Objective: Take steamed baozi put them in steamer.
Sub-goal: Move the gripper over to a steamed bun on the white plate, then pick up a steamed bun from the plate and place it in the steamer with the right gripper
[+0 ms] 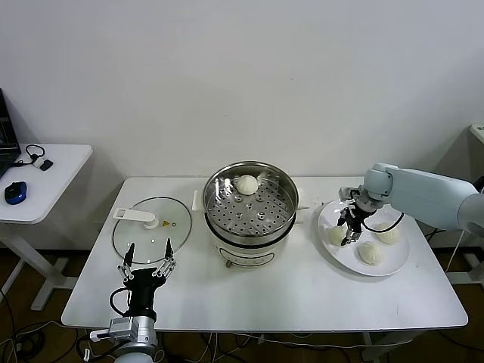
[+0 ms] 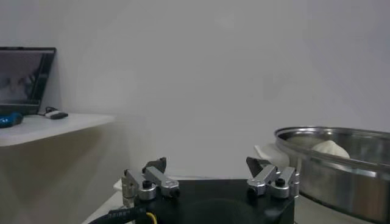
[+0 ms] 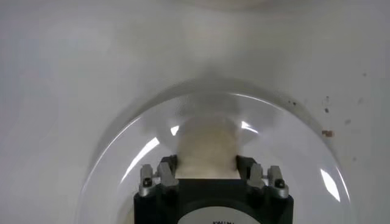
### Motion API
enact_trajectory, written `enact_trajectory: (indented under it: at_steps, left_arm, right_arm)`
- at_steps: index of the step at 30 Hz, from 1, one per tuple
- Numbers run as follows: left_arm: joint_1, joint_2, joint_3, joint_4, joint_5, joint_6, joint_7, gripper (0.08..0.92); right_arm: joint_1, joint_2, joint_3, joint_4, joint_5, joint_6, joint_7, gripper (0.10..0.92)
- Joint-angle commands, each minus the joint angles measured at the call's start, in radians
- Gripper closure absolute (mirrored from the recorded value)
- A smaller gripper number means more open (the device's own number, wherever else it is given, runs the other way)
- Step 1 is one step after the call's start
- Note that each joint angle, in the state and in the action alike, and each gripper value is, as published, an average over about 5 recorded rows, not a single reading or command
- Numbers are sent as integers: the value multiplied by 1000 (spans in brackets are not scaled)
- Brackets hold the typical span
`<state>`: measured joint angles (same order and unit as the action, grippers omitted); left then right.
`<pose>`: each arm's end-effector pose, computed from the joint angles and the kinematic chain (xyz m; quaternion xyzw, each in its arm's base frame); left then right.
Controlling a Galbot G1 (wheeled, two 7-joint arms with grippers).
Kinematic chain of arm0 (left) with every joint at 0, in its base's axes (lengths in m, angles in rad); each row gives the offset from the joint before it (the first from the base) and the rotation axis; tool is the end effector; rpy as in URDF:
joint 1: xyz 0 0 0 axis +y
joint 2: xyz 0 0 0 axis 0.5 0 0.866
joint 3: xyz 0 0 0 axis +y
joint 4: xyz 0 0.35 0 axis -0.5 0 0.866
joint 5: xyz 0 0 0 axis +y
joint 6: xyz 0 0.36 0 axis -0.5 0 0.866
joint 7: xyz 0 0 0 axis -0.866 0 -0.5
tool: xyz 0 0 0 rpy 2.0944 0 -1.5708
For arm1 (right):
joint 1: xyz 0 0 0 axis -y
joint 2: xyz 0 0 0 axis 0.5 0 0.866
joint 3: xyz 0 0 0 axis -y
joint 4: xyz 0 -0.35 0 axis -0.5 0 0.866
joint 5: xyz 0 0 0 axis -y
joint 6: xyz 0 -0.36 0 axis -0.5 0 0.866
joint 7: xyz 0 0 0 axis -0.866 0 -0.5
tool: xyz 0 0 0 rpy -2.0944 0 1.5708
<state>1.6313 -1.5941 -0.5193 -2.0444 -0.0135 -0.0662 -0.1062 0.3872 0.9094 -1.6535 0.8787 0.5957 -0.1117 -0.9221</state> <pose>0.1648 -0.0057 -0.3316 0.0580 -0.9979 0.0165 0.0230 0.5704 -0.1763 -0.2377 0.4944 -0.5533 0.4652 0.4828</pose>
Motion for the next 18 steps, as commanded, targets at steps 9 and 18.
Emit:
enact_trajectory:
  at_steps: [9,18]
  left_arm:
    - [0,1,-7,-6,0,2,-1,177]
    - [-1,2,10,-12,7,4,-1,177]
  right_arm:
    - [207,6,-129,114,53,-6,-26,429]
    - [554,27,-291,376,242,-44,-32,430]
